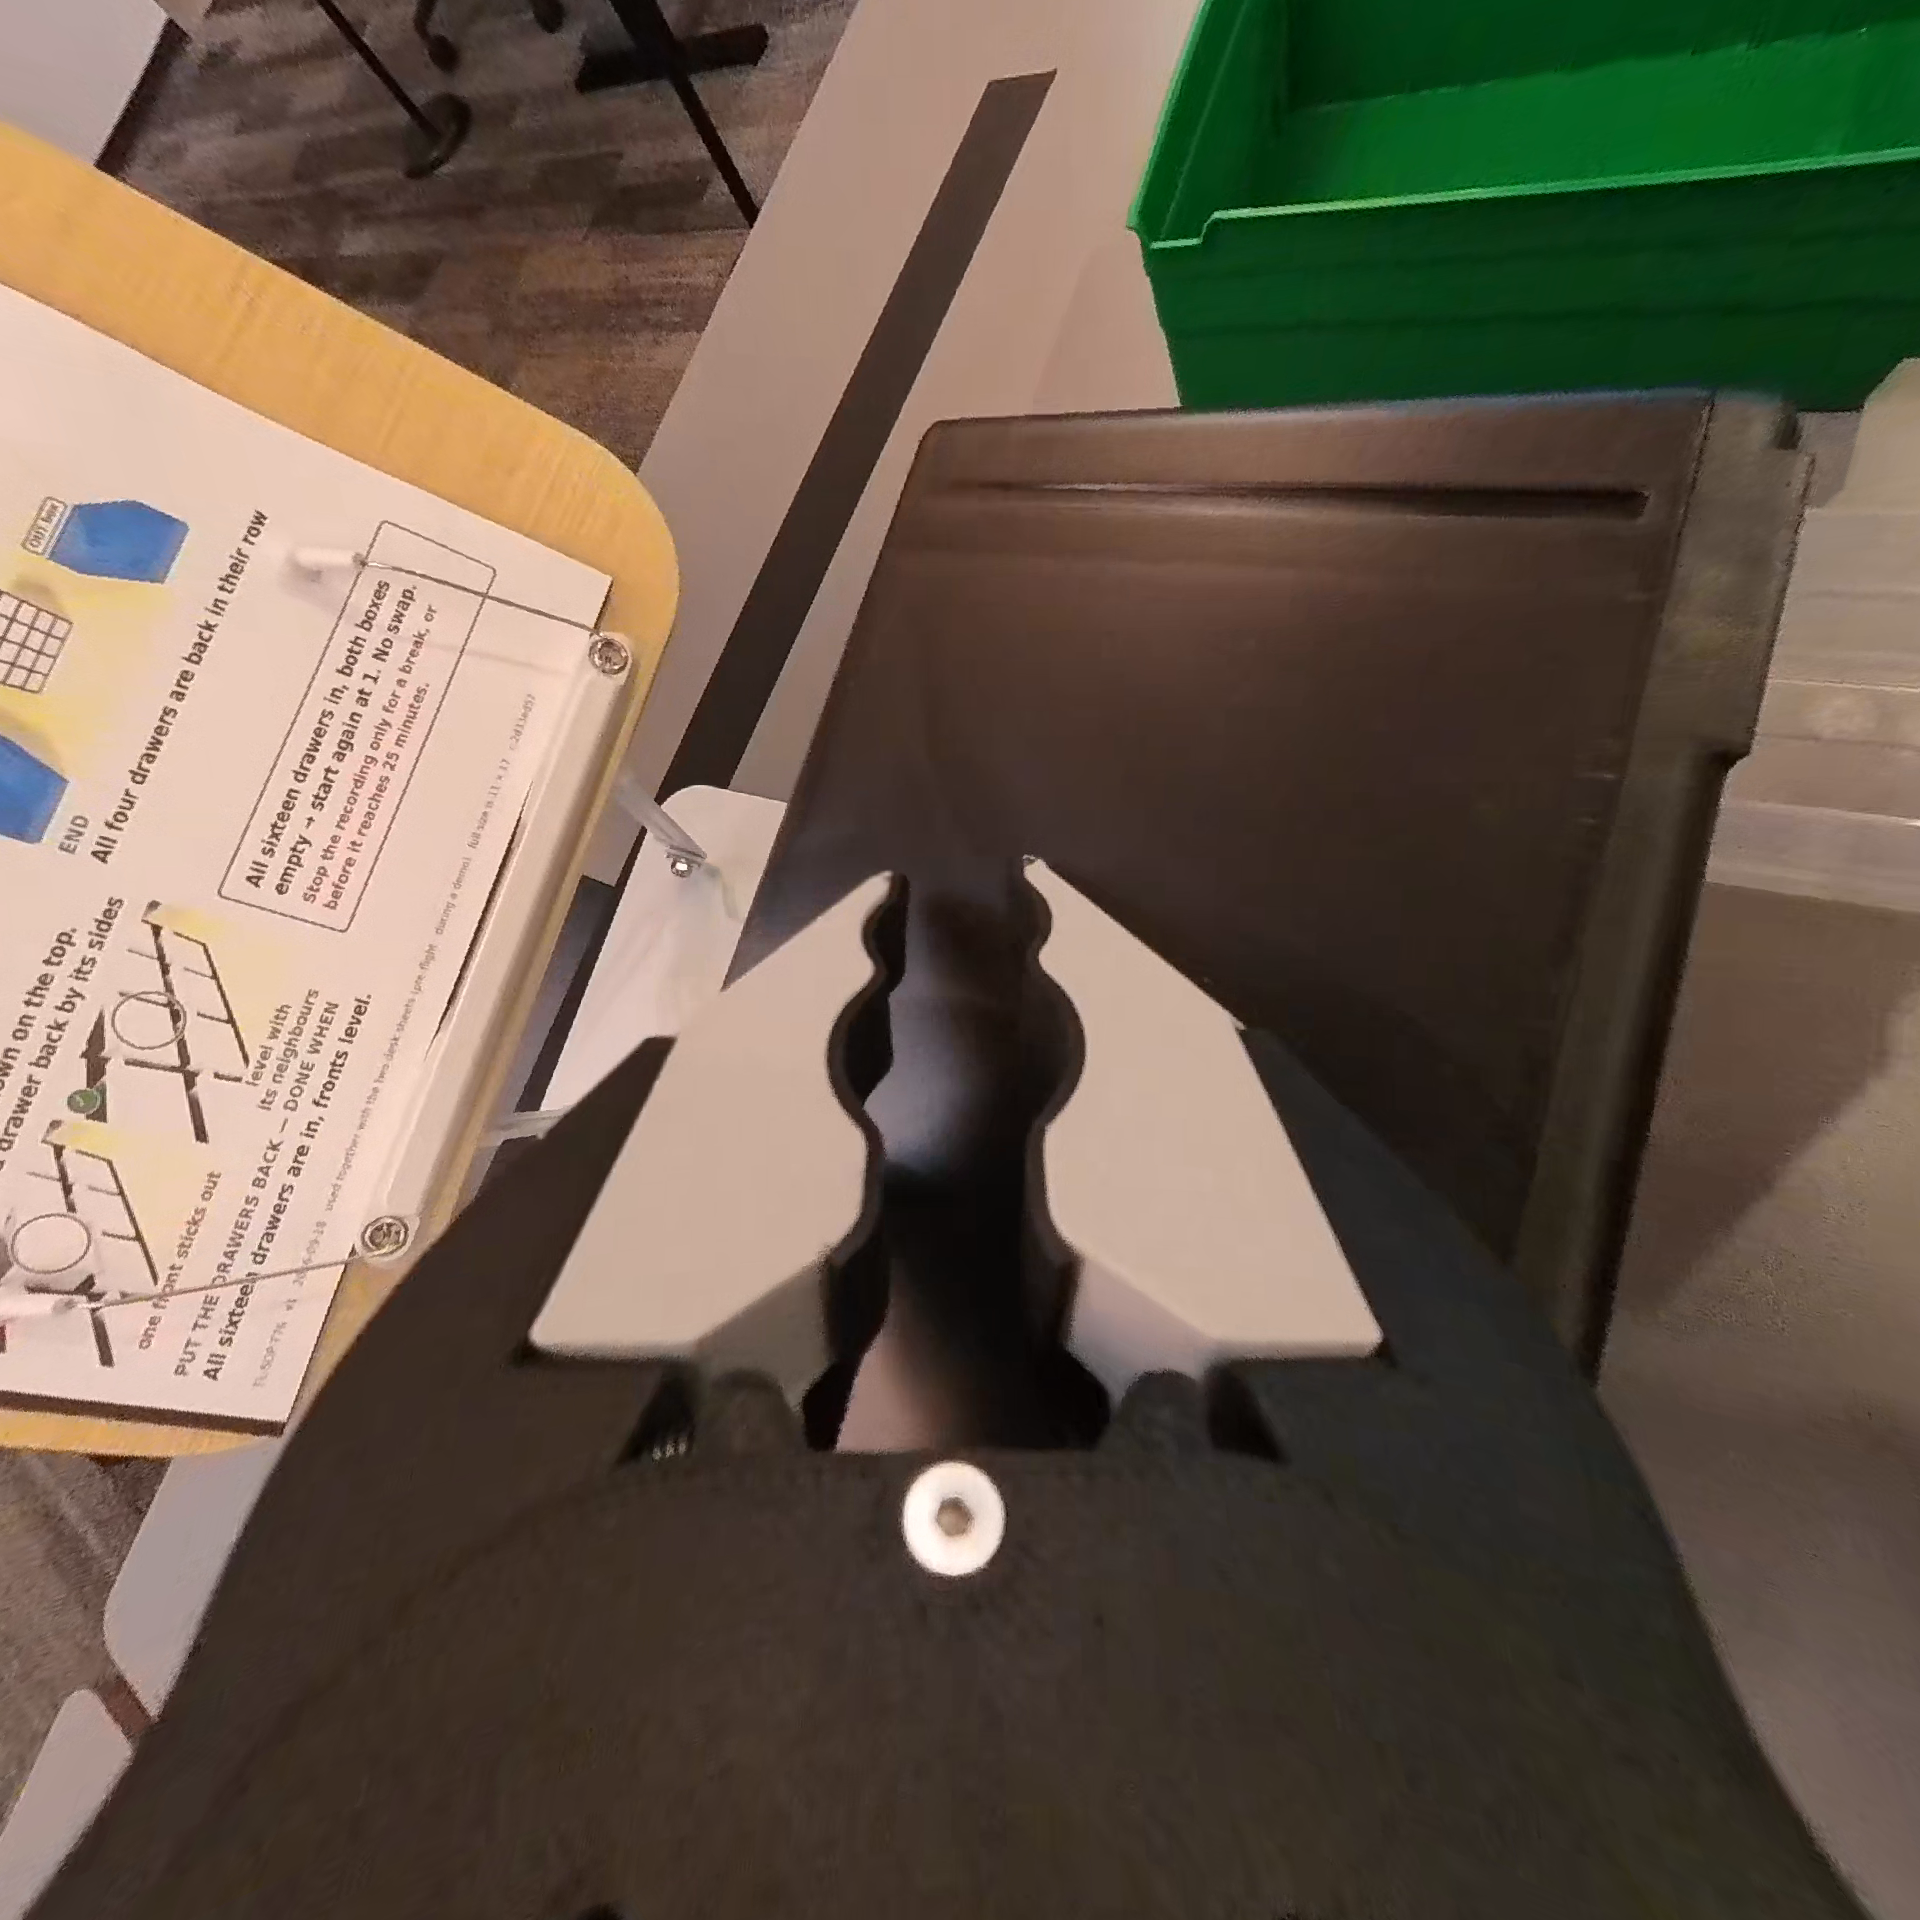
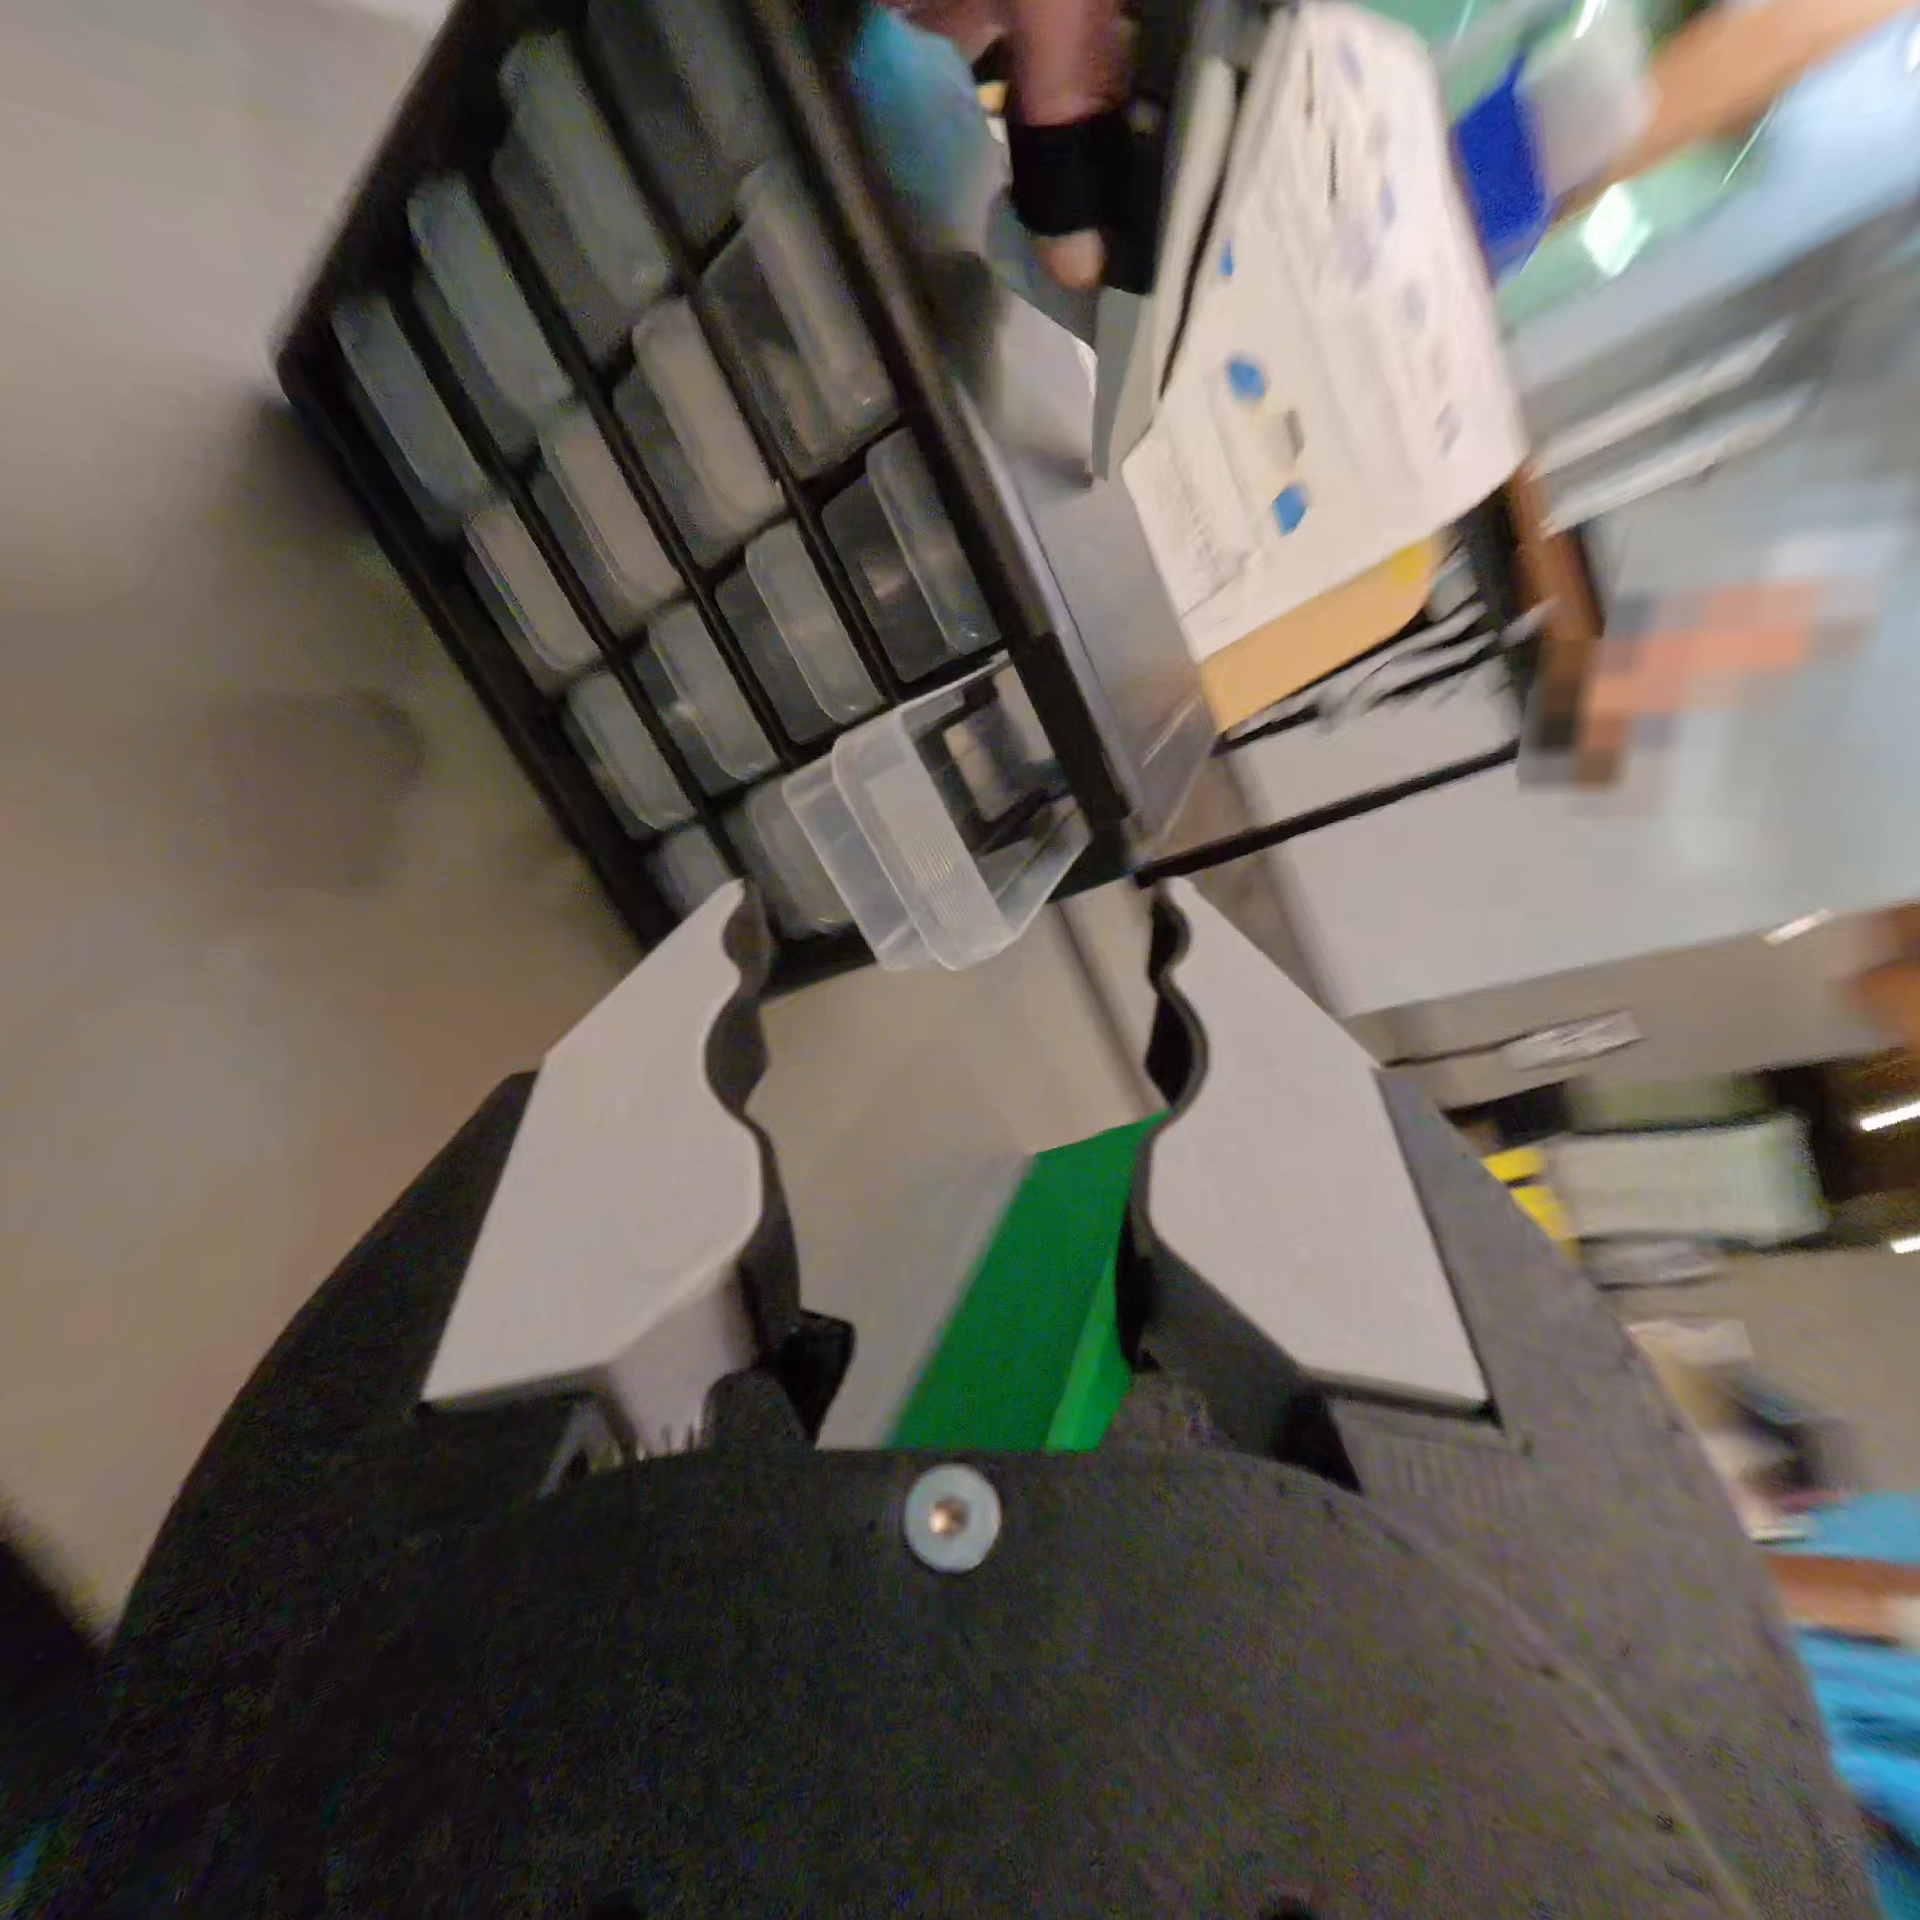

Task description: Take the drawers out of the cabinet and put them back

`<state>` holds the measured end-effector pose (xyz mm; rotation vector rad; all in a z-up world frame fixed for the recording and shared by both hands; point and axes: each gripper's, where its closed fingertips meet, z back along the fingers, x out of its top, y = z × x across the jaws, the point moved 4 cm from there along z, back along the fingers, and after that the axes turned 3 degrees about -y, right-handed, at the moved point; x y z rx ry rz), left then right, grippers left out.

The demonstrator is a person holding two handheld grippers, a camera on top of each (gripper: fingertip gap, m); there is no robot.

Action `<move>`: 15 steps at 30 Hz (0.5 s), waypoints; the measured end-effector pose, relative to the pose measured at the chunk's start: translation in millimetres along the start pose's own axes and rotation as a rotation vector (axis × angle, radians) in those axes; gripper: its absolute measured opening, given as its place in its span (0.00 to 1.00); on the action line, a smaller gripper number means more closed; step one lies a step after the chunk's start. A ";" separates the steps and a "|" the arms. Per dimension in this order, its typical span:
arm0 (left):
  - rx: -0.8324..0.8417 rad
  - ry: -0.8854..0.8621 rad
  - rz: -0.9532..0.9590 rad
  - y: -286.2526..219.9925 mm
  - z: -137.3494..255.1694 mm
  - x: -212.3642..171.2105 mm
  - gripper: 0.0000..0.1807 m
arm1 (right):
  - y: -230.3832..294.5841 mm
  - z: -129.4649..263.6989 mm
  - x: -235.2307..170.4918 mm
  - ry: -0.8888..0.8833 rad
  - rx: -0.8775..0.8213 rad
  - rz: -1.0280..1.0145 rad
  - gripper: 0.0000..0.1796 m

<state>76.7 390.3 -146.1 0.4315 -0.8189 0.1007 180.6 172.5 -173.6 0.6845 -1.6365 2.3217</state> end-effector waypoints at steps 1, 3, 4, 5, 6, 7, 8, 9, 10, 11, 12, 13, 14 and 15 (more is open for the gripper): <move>0.002 0.002 -0.003 0.2 -0.6 -0.1 0.09 | -5.0 2.6 3.3 0.023 0.043 -0.153 0.45; 0.014 0.004 -0.018 0.3 -1.9 0.5 0.08 | -11.2 0.8 10.2 0.066 0.122 -0.459 0.57; 0.025 0.005 -0.030 0.2 -2.4 0.9 0.07 | -12.6 -3.7 12.3 0.080 0.131 -0.571 0.63; 0.033 0.006 -0.037 -0.2 -2.6 1.1 0.07 | -14.2 -10.1 12.2 0.093 0.111 -0.663 0.66; 0.036 0.007 -0.039 -0.2 -2.6 1.1 0.07 | -13.9 -17.8 12.2 0.087 0.094 -0.750 0.66; 0.035 0.007 -0.035 0.0 -2.6 1.0 0.07 | -11.1 -27.0 11.8 0.075 0.098 -0.846 0.65; 0.030 0.007 -0.028 0.4 -2.5 0.9 0.07 | -7.5 -37.4 7.9 0.086 0.095 -0.913 0.66; 0.027 0.007 -0.021 0.7 -2.6 0.9 0.07 | -3.4 -47.8 2.1 0.116 0.081 -0.924 0.65; 0.025 0.008 -0.020 0.7 -2.6 0.8 0.07 | 2.4 -56.9 -3.1 0.147 0.082 -0.917 0.60; 0.024 0.008 -0.022 0.4 -2.6 0.7 0.07 | 8.7 -64.2 -6.5 0.173 0.099 -0.915 0.57; 0.027 0.007 -0.026 0.2 -2.5 0.8 0.07 | 11.5 -68.4 -7.8 0.182 0.101 -0.912 0.51; 0.030 0.007 -0.031 -0.1 -2.4 0.8 0.07 | 10.3 -69.9 -7.8 0.176 0.087 -0.907 0.44; 0.033 0.007 -0.035 -0.4 -2.4 0.8 0.07 | 8.4 -70.5 -7.5 0.172 0.079 -0.907 0.43; 0.036 0.007 -0.039 -0.6 -2.5 0.8 0.06 | 6.9 -70.9 -7.8 0.176 0.080 -0.906 0.43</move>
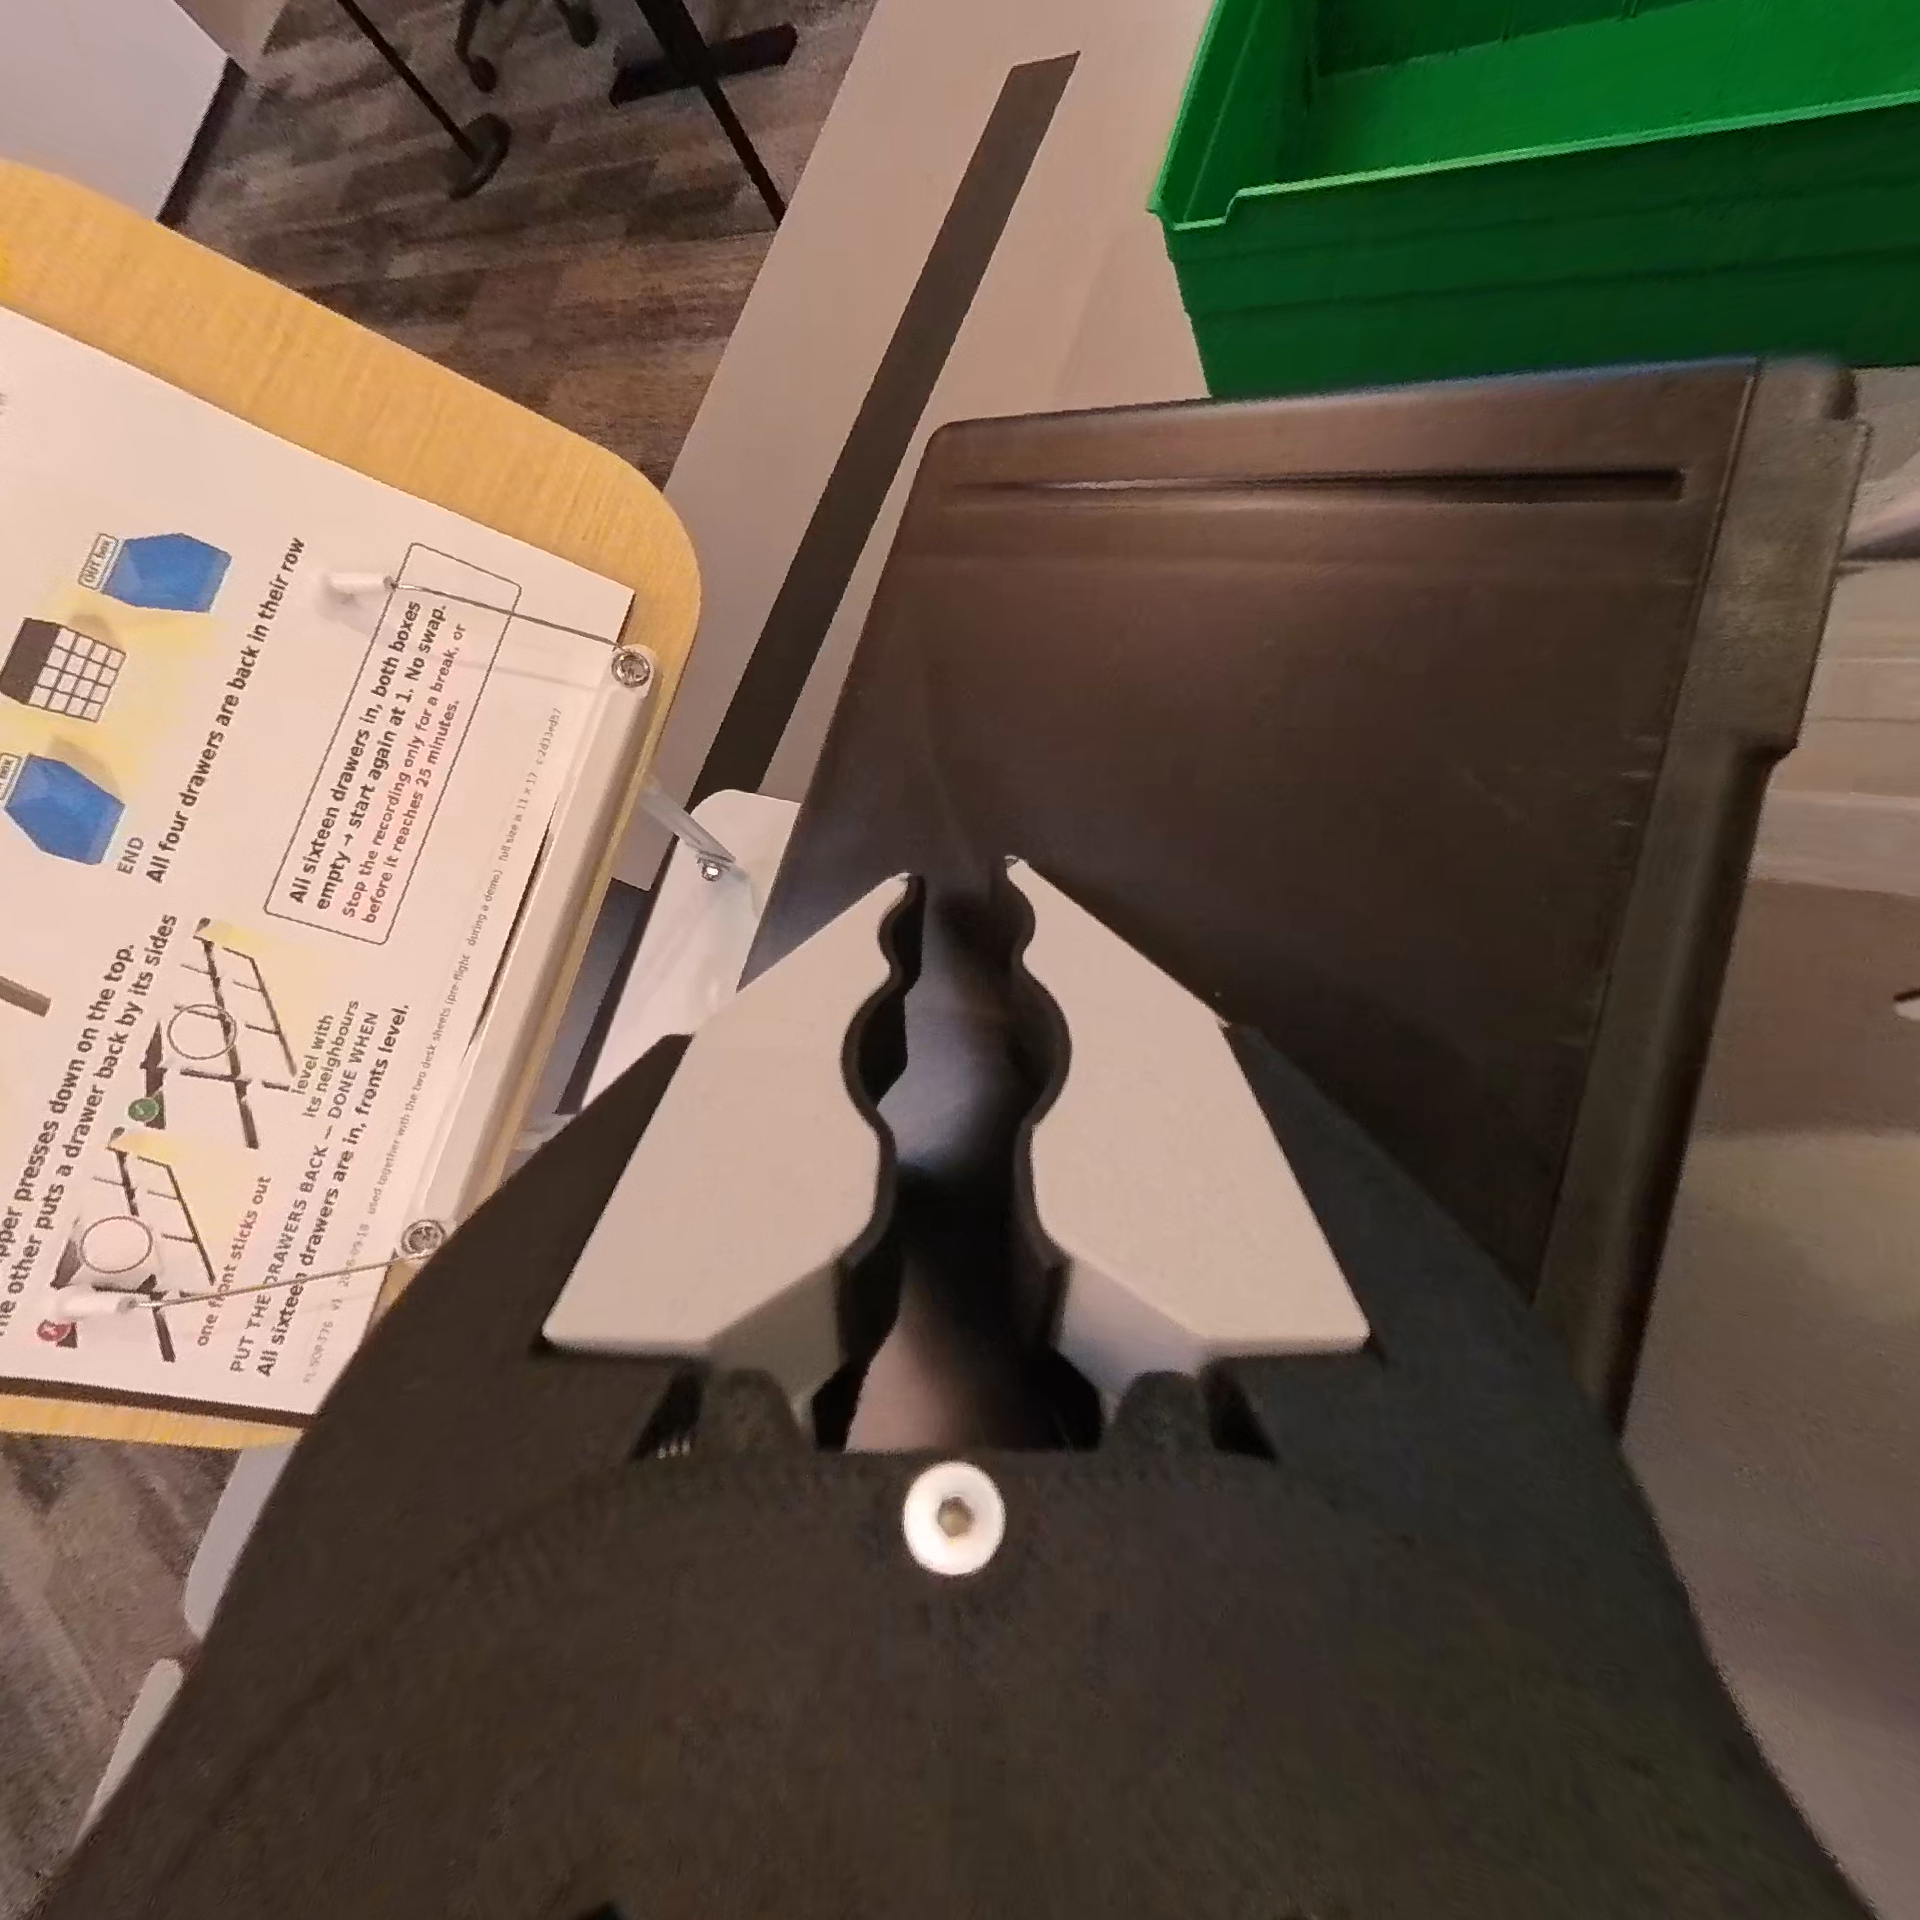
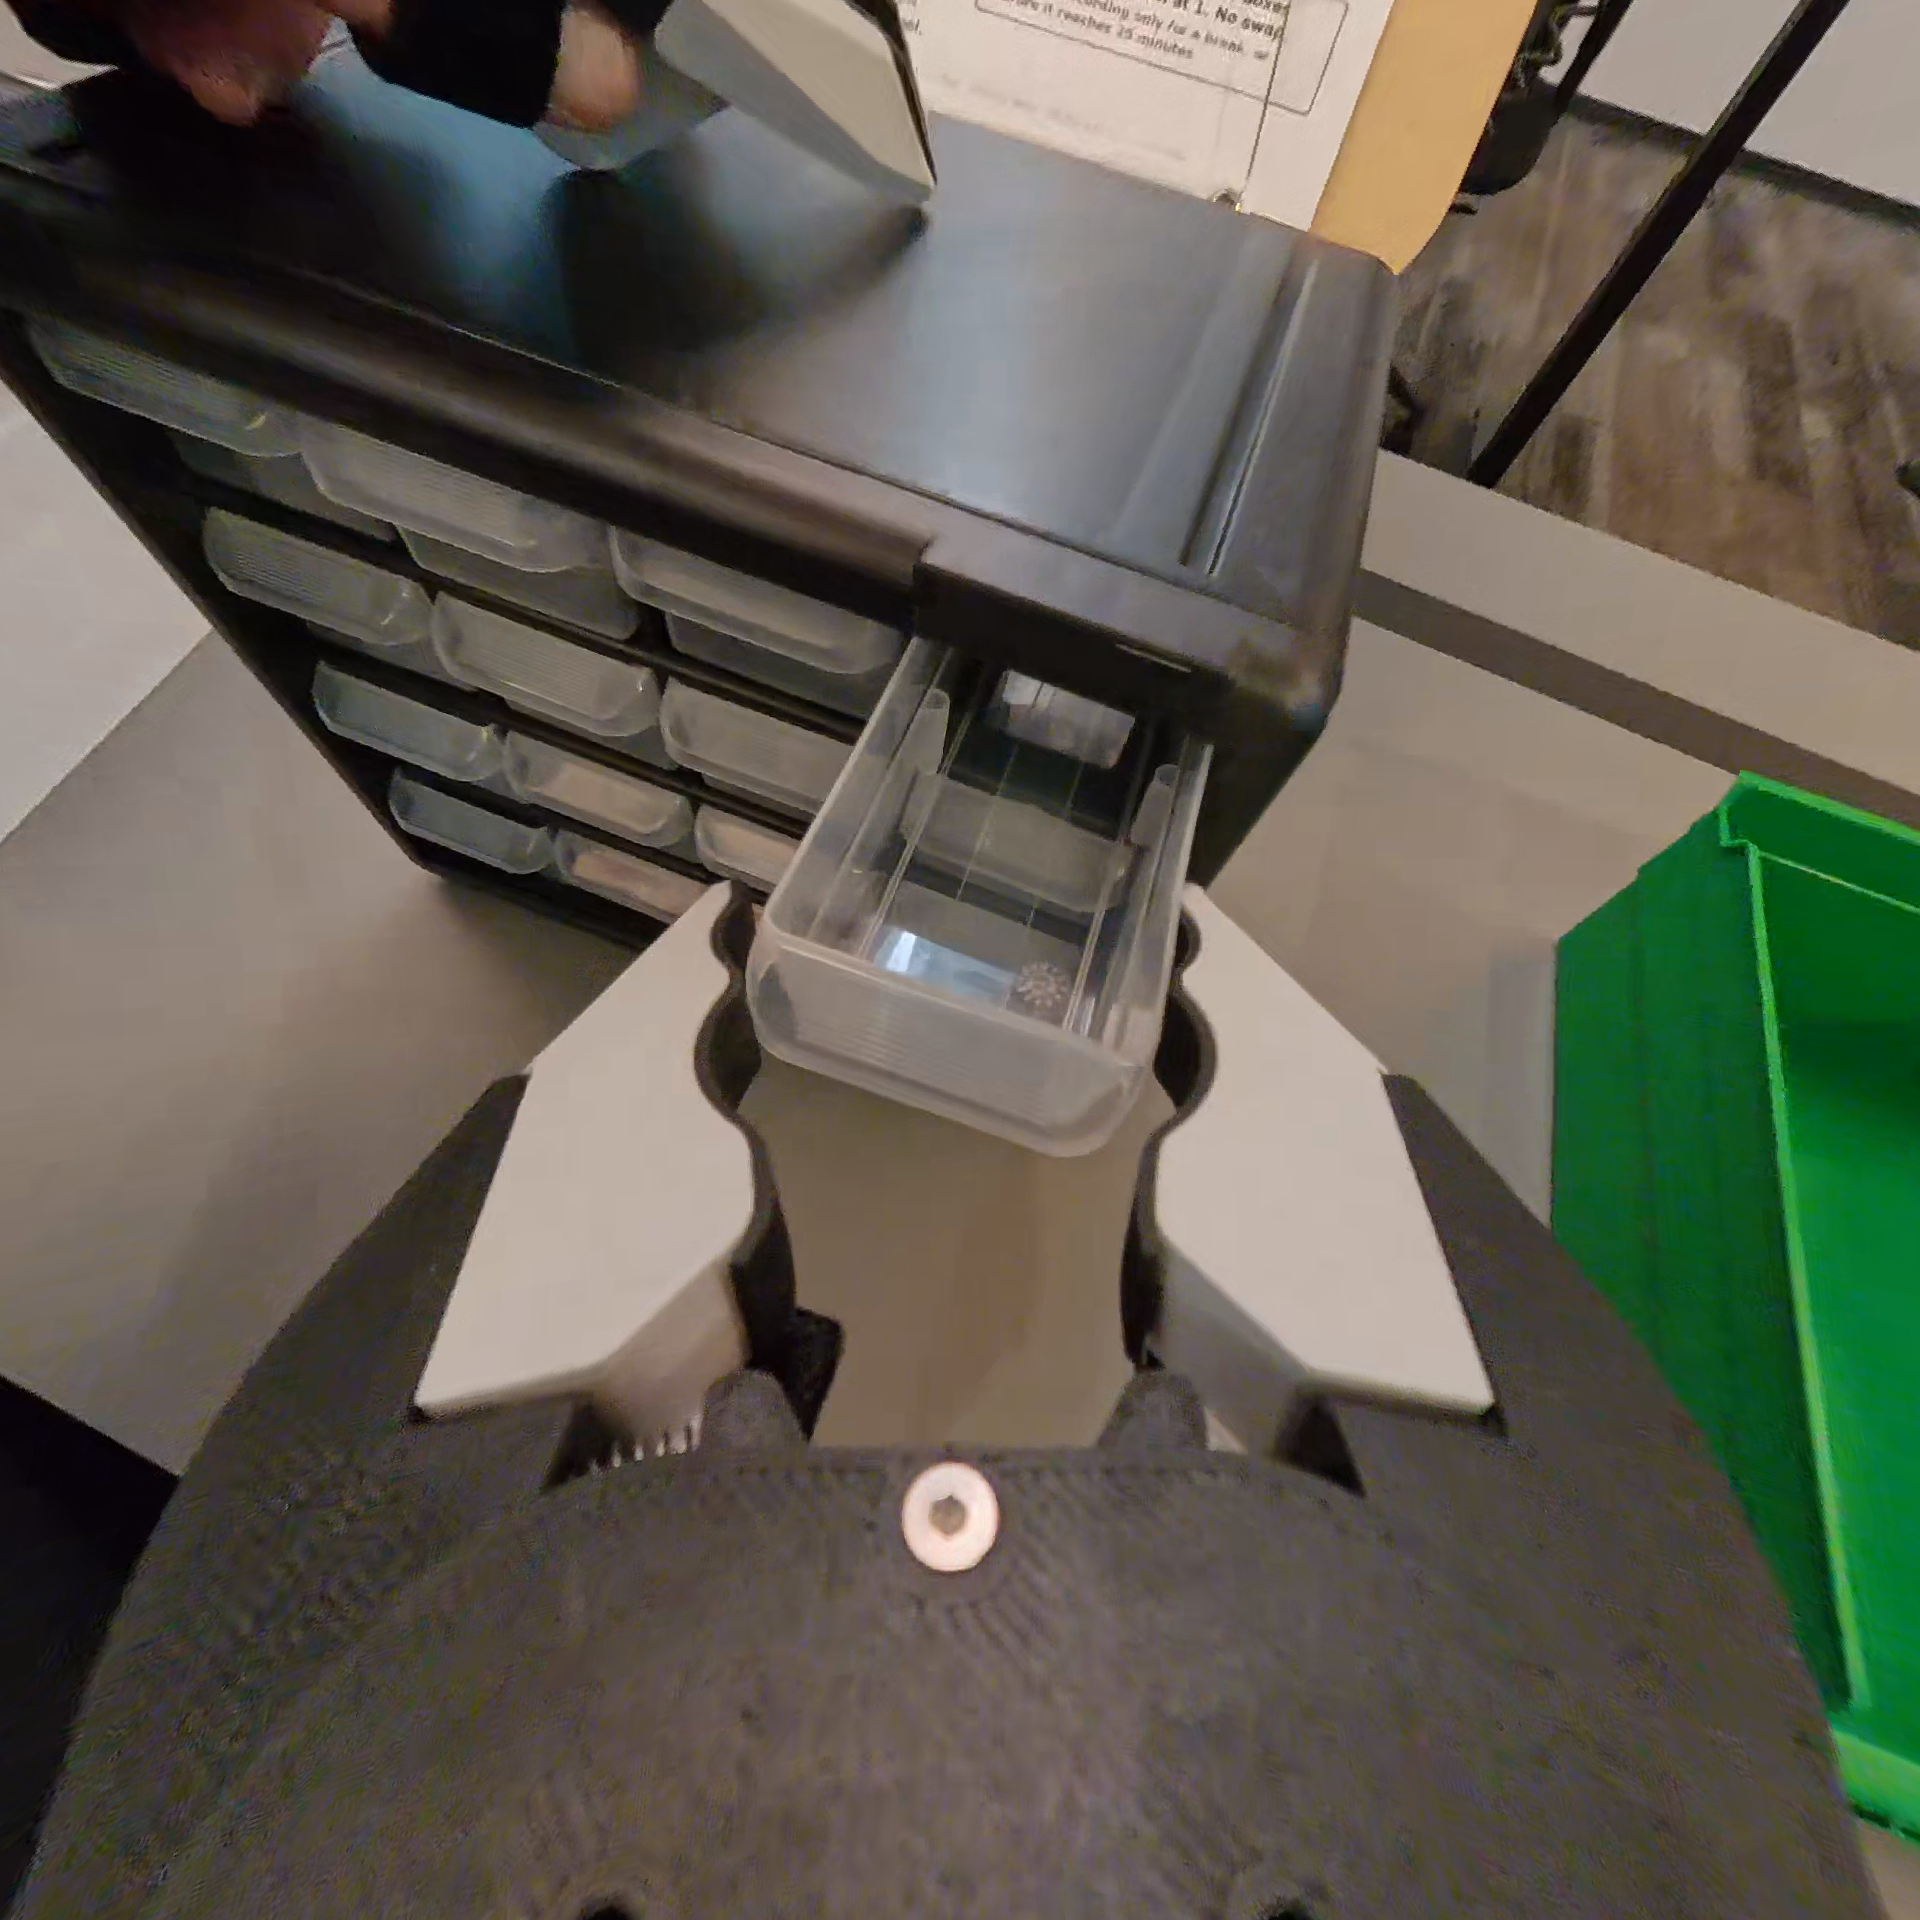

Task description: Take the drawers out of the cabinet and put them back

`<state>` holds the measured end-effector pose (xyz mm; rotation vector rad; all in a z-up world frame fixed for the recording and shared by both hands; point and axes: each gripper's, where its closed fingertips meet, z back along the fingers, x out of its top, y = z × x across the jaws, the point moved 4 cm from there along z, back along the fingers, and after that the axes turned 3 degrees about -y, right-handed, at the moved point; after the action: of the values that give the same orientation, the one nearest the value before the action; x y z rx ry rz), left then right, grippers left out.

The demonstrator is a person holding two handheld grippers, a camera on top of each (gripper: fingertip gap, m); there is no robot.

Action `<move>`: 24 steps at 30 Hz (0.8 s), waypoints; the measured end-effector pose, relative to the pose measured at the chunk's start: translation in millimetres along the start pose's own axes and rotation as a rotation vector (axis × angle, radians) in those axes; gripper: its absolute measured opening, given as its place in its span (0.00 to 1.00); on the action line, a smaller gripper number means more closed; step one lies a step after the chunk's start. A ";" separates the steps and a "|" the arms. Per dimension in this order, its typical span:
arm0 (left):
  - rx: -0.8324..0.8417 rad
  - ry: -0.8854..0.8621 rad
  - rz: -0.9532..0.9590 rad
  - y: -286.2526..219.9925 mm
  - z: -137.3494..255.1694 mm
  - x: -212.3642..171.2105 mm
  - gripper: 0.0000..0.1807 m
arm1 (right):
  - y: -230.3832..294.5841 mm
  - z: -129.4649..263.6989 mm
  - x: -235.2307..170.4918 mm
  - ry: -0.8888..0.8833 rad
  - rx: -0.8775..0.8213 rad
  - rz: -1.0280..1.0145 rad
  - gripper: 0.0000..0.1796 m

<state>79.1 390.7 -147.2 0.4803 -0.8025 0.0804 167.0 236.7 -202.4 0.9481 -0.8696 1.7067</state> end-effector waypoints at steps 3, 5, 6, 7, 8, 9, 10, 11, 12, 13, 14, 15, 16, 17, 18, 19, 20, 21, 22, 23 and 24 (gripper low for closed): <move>-0.001 0.000 -0.006 -0.7 0.0 -0.1 0.06 | 0.5 1.2 -0.5 0.016 -0.006 0.007 0.42; -0.003 0.000 -0.004 -0.6 0.0 -0.1 0.05 | 3.2 6.9 -3.1 0.007 -0.009 0.000 0.42; -0.003 0.000 -0.004 -0.7 0.1 -0.2 0.05 | 5.2 10.6 -5.8 0.002 -0.012 0.007 0.42; -0.005 0.000 -0.003 -0.7 0.1 -0.1 0.05 | 7.4 14.6 -8.4 -0.004 -0.017 0.019 0.42; -0.008 0.000 0.001 -0.5 0.1 -0.1 0.05 | 9.5 18.4 -10.6 -0.010 -0.019 0.024 0.42; -0.009 0.000 0.005 -0.1 0.1 -0.1 0.06 | 11.0 21.5 -12.6 -0.015 -0.021 0.022 0.42; -0.011 0.000 0.005 -0.2 0.1 -0.2 0.06 | 12.0 24.0 -14.3 -0.016 -0.024 0.013 0.42; -0.012 0.000 0.003 -0.5 0.0 -0.2 0.05 | 12.7 25.2 -15.8 -0.006 -0.031 0.003 0.45; -0.010 0.000 0.001 -0.6 0.0 -0.1 0.05 | 14.7 24.7 -18.3 0.027 -0.028 0.000 0.61; -0.009 0.000 -0.001 -0.6 0.0 -0.1 0.05 | 18.3 23.9 -19.9 0.066 -0.004 -0.001 0.68; -0.010 0.001 -0.002 -0.8 0.1 -0.2 0.05 | 22.5 24.4 -18.9 0.087 0.034 -0.013 0.68; -0.009 0.000 -0.002 -0.8 0.1 -0.2 0.05 | 24.9 25.6 -16.3 0.100 0.064 -0.029 0.69; -0.009 0.000 -0.001 -0.7 0.1 -0.3 0.05 | 24.6 27.2 -12.7 0.112 0.080 -0.036 0.70; -0.008 0.001 -0.001 -0.8 0.1 -0.3 0.05 | 22.5 29.3 -7.9 0.119 0.089 -0.037 0.69; -0.008 0.001 0.000 -0.7 0.1 -0.3 0.05 | 18.6 31.6 -1.7 0.124 0.093 -0.030 0.66; -0.009 0.001 0.000 -0.6 0.1 -0.2 0.05 | 13.1 32.9 5.9 0.130 0.091 -0.016 0.63; -0.010 0.001 0.002 -0.6 0.1 -0.3 0.05 | 7.0 33.1 14.8 0.137 0.090 -0.011 0.60; -0.013 0.001 0.004 -0.5 0.0 -0.3 0.05 | 1.7 31.7 24.4 0.144 0.096 -0.020 0.58; -0.017 0.001 0.007 -0.5 0.0 -0.4 0.05 | -3.3 28.5 31.5 0.162 0.098 -0.024 0.56; -0.022 0.002 0.012 -0.3 -0.1 -0.4 0.05 | -7.3 23.5 33.8 0.203 0.096 -0.014 0.55; -0.026 0.002 0.019 -0.1 -0.2 -0.5 0.05 | -8.9 17.3 32.4 0.253 0.104 -0.005 0.55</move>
<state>79.0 390.8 -147.7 0.4483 -0.8053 0.0881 171.4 237.0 -164.9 0.7797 -0.6167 1.8347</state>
